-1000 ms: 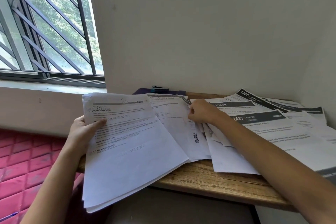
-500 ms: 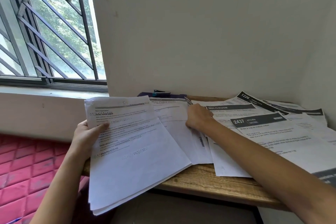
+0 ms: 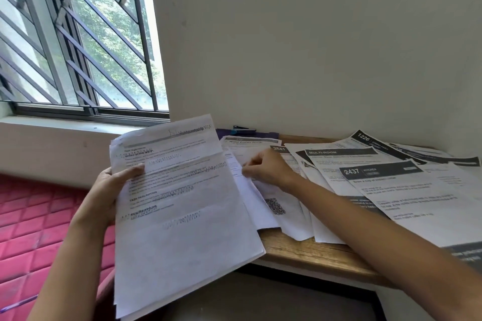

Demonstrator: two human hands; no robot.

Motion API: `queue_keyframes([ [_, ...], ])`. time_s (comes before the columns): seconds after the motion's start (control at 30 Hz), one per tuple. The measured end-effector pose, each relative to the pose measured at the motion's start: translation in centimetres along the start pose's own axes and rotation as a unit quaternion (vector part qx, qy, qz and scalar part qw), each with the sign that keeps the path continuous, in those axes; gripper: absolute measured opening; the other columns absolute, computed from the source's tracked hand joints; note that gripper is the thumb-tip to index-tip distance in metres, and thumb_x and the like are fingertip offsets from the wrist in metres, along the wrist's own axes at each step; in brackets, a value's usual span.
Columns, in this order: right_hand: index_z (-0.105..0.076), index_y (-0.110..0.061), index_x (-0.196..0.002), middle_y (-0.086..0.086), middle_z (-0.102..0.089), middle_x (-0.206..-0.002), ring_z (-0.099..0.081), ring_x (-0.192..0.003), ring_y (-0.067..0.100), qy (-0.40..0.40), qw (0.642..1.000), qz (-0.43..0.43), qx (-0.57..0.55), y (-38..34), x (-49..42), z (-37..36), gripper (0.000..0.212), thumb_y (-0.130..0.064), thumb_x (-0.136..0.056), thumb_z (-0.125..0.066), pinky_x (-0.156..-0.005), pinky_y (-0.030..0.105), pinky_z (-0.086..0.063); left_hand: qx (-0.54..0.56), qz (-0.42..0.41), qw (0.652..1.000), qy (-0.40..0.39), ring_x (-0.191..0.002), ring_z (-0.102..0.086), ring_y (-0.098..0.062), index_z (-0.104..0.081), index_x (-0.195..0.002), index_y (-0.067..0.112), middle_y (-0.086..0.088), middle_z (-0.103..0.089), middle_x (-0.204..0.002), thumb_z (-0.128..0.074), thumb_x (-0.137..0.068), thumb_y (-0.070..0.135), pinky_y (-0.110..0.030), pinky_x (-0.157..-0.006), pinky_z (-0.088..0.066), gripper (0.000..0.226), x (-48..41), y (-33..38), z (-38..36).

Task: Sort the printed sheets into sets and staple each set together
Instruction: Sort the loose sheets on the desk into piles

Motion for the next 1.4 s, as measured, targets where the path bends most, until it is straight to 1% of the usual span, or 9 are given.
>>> queue_keyframes([
  [0.17,-0.075,-0.009,-0.088,0.008,-0.073,-0.093,-0.066,-0.086,0.016,-0.088,0.991,0.036,-0.094,-1.0,0.8,-1.1,0.015,-0.023,-0.087,-0.069,-0.085,0.033,-0.052,-0.003,0.016,1.000,0.002,-0.063,-0.072,-0.023,-0.063,-0.106,0.003,-0.010,-0.074,-0.082,-0.061,-0.087,0.005,-0.034,-0.050,-0.057,0.019,0.5,0.2,0.7],
  [0.27,-0.068,-0.018,-0.115,0.003,-0.065,-0.124,-0.060,-0.113,0.013,-0.086,0.989,0.095,0.074,-0.8,1.0,0.8,0.026,-0.029,-0.095,-0.056,-0.103,0.033,-0.042,-0.003,0.026,1.000,0.000,-0.064,-0.072,-0.024,-0.063,-0.107,0.002,-0.012,-0.074,-0.083,-0.062,-0.087,0.006,-0.036,-0.050,-0.058,0.020,0.7,0.0,0.9],
  [0.4,-0.024,-0.033,-0.150,0.000,-0.003,-0.161,-0.001,-0.148,0.017,-0.239,0.924,0.090,0.283,1.9,2.4,2.3,0.059,-0.050,-0.096,-0.043,-0.119,0.039,-0.005,0.001,0.033,0.999,-0.003,-0.060,-0.071,-0.024,-0.063,-0.105,0.002,-0.010,-0.074,-0.077,-0.060,-0.088,0.005,-0.036,-0.048,-0.057,0.017,0.9,-0.1,1.1],
  [0.57,0.006,-0.037,-0.151,0.004,0.016,-0.159,0.011,-0.147,0.023,-0.278,0.901,0.065,0.328,3.3,3.6,1.3,0.070,-0.059,-0.096,-0.031,-0.117,0.046,0.007,0.015,0.052,0.998,-0.024,-0.058,-0.071,-0.024,-0.063,-0.101,0.004,-0.010,-0.074,-0.073,-0.057,-0.089,0.008,-0.036,-0.046,-0.056,0.014,0.8,0.1,1.3],
  [0.97,0.003,-0.033,-0.153,0.007,0.010,-0.160,0.004,-0.148,0.026,-0.219,0.914,0.022,0.340,3.4,-0.6,-1.3,0.070,-0.061,-0.096,-0.028,-0.117,0.047,-0.003,0.018,0.091,0.995,-0.046,-0.061,-0.071,-0.026,-0.063,-0.106,0.006,-0.013,-0.073,-0.079,-0.064,-0.075,0.014,-0.037,-0.050,-0.058,0.033,-1.0,-0.5,-1.7],
  [1.07,-0.021,-0.021,-0.152,0.012,-0.017,-0.158,-0.013,-0.146,0.029,-0.179,0.948,0.035,0.262,2.8,-1.1,-0.8,0.069,-0.058,-0.095,-0.036,-0.117,0.048,-0.016,0.003,0.092,0.995,-0.045,-0.059,-0.071,-0.025,-0.063,-0.105,0.006,-0.012,-0.073,-0.077,-0.062,-0.085,0.009,-0.035,-0.049,-0.057,0.020,-1.8,-1.1,-3.6],
  [1.13,-0.044,-0.012,-0.139,0.013,-0.044,-0.143,-0.036,-0.135,0.030,-0.056,0.975,0.019,0.214,2.9,-1.3,1.0,0.062,-0.052,-0.092,-0.045,-0.109,0.042,-0.032,-0.013,0.087,0.995,-0.037,-0.057,-0.070,-0.023,-0.064,-0.100,0.005,-0.010,-0.073,-0.072,-0.062,-0.088,0.006,-0.033,-0.047,-0.057,0.012,-2.2,-1.5,-4.7],
  [1.27,-0.059,-0.010,-0.101,0.012,-0.064,-0.112,-0.056,-0.110,0.034,0.071,0.938,-0.077,0.331,4.8,-1.2,4.2,0.041,-0.045,-0.080,-0.064,-0.089,0.037,-0.043,-0.040,0.072,0.996,-0.028,-0.056,-0.070,-0.021,-0.064,-0.096,0.004,-0.010,-0.073,-0.075,-0.065,-0.086,0.003,-0.031,-0.046,-0.056,0.010,-2.3,-2.3,-6.3],
  [1.4,-0.061,-0.010,-0.104,0.012,-0.063,-0.113,-0.052,-0.113,0.034,0.088,0.915,-0.097,0.382,5.4,-0.7,5.0,0.032,-0.036,-0.084,-0.062,-0.086,0.036,-0.041,-0.063,0.049,0.997,-0.023,-0.053,-0.069,-0.018,-0.064,-0.092,0.005,-0.012,-0.070,-0.080,-0.063,-0.087,-0.001,-0.028,-0.044,-0.055,0.007,-2.2,-2.6,-6.9],
])
Point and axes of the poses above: each hand's wrist, its own x-axis away from the middle knuckle, its own z-axis out of the back of the hand, y = z × x, the point moved 3 cm from there along -x, towards the middle knuckle
